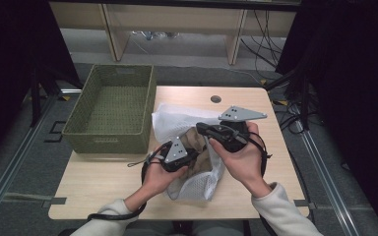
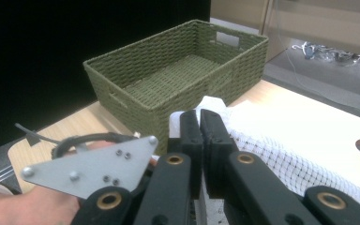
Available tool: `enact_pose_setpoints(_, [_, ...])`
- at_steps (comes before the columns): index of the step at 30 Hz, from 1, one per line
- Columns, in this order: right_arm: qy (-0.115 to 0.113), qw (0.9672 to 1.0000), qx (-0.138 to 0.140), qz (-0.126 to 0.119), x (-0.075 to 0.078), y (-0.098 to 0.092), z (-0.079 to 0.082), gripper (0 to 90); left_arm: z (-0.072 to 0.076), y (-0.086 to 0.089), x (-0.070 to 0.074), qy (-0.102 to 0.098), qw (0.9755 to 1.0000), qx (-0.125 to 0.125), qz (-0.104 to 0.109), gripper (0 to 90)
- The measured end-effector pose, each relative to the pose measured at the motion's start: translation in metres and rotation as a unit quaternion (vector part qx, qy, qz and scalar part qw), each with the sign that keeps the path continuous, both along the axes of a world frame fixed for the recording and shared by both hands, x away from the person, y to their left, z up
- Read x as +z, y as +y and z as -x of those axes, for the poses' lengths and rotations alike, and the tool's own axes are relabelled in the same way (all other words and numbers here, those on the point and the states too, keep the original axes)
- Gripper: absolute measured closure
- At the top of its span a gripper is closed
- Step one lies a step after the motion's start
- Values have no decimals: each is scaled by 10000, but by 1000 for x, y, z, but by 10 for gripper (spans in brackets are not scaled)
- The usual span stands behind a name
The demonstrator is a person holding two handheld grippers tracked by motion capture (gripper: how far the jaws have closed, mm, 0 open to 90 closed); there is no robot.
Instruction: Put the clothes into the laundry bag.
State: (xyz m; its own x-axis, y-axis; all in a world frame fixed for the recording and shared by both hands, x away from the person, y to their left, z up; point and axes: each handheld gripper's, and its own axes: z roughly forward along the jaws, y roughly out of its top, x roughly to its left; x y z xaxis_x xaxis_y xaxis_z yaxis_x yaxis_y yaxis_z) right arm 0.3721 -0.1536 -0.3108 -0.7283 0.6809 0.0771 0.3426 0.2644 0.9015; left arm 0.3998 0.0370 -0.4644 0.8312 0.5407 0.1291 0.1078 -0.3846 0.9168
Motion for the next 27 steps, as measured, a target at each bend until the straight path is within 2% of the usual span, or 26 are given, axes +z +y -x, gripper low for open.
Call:
enact_pose_setpoints(1, [-115, 9999, 42, 59, -1, 0, -1, 897, 1, 2, 1, 2, 10000, -46, -47, 718])
enact_pose_setpoints(2, [-125, 9999, 78, 22, -2, 0, -2, 897, 1, 5, 4, -216, 9997, -95, -56, 663])
enact_pose_setpoints(3, [-88, 9999, 103, 0, -2, 1, -2, 896, 3, 7, 6, -257, 9996, -101, -72, 615])
enact_pose_setpoints(5, [-60, 10000, 66, 28, -2, 1, -1, 896, 13, 14, 7, -64, 10000, -19, 48, 532])
enact_pose_setpoints(6, [-5, 10000, 33, 4, -1, 1, 0, 896, 16, 18, 8, -113, 9999, 0, 43, 506])
enact_pose_setpoints(8, [-33, 10000, 16, 26, -2, -1, -1, 896, 21, 26, 10, -148, 9999, 9, 66, 464])
enact_pose_setpoints(13, [41, 10000, -17, 32, -1, -2, 0, 897, 31, 43, 16, -231, 9997, 10, 17, 424])
enact_pose_setpoints(15, [2, 10000, 0, 49, -1, -2, 0, 896, 34, 51, 17, -264, 9996, 6, -18, 423])
enact_pose_setpoints(17, [-47, 10000, 15, 58, -2, -2, 0, 897, 34, 59, 17, -271, 9996, 116, -39, 435])
enact_pose_setpoints(18, [31, 10000, -43, 8, -2, -2, 1, 896, 34, 63, 17, -226, 9996, 181, -73, 442])
enact_pose_setpoints(19, [15, 10000, -14, 52, -2, -2, 2, 897, 33, 68, 15, -161, 9995, 245, -129, 453])
enact_pose_setpoints(21, [46, 10000, -24, 36, -3, -1, 4, 896, 31, 75, 12, 15, 9991, 414, -95, 480])
enact_pose_setpoints(22, [-33, 9999, 33, 124, -3, -1, 3, 897, 30, 78, 10, 83, 9986, 505, -104, 485])
enact_pose_setpoints(25, [2, 9999, 45, 138, -4, 1, 6, 896, 25, 84, 9, 137, 9969, 768, -138, 487])
enact_pose_setpoints(26, [84, 9999, 6, 83, -4, 2, 8, 897, 21, 85, 9, 181, 9962, 839, -176, 488])
enact_pose_setpoints(27, [49, 9999, 28, 145, -4, 2, 9, 896, 17, 86, 9, 253, 9955, 865, -293, 482])
